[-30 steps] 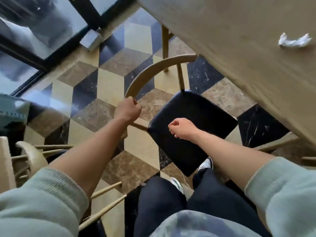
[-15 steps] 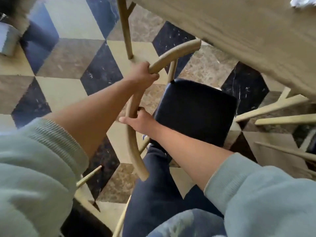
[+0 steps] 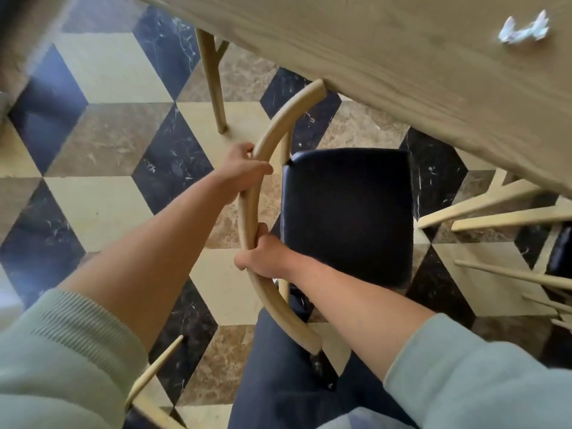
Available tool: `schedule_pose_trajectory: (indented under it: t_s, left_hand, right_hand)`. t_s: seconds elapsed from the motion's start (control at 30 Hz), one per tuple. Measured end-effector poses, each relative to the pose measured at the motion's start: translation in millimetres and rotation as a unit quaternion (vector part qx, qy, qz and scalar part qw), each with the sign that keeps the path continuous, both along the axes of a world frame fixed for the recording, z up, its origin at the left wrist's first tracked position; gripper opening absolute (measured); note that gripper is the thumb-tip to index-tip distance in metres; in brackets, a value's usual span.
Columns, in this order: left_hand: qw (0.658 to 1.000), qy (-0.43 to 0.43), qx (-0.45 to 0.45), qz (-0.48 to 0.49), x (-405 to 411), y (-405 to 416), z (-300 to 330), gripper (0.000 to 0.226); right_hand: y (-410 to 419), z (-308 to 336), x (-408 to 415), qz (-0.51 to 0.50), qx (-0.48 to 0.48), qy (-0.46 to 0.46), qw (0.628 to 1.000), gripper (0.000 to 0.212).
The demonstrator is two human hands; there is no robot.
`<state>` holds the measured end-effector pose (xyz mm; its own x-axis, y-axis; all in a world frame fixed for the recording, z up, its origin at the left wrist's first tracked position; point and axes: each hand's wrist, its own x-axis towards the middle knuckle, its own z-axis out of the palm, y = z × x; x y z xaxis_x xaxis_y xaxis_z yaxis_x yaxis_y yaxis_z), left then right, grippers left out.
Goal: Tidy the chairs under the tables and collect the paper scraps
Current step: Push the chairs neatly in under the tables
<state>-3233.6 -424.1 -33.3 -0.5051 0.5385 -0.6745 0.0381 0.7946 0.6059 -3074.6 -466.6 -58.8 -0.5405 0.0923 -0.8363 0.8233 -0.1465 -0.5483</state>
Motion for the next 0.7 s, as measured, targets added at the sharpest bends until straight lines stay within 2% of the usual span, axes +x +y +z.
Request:
schedule_pose_trajectory:
  t_s: [0.13,0.27,0.37,0.53,0.7]
  left_hand:
    - [0.991,0.000,-0.007,0.130,16.2,-4.8,-4.0,0.027]
    - [0.986,0.009,-0.023,0.167,63.7,18.7,-4.3,0.025]
    - [0.988,0.024,-0.053,0.142,96.1,40.2,-5.0,0.032]
    - [0.993,-0.019,-0.092,0.077,148.9,51.5,-2.8,0.028]
    - [0.987,-0.076,-0.138,-0.002,203.2,69.7,11.4,0.052]
  right_hand:
    - [32.4,3.8,31.6,0.089,0.051,-0.006,0.995,0.062]
    - [89.0,10.2,99.9,0.093,0.142,0.006,0.986,0.048]
    - [126.7,19.4,144.3,0.125,0.184,-0.004,0.975,0.050]
    - [155.6,26.8,212.8,0.156,0.228,0.000,0.961,0.036]
    - [193.8,33.3,279.7,0.192,0.272,-0.039,0.942,0.028]
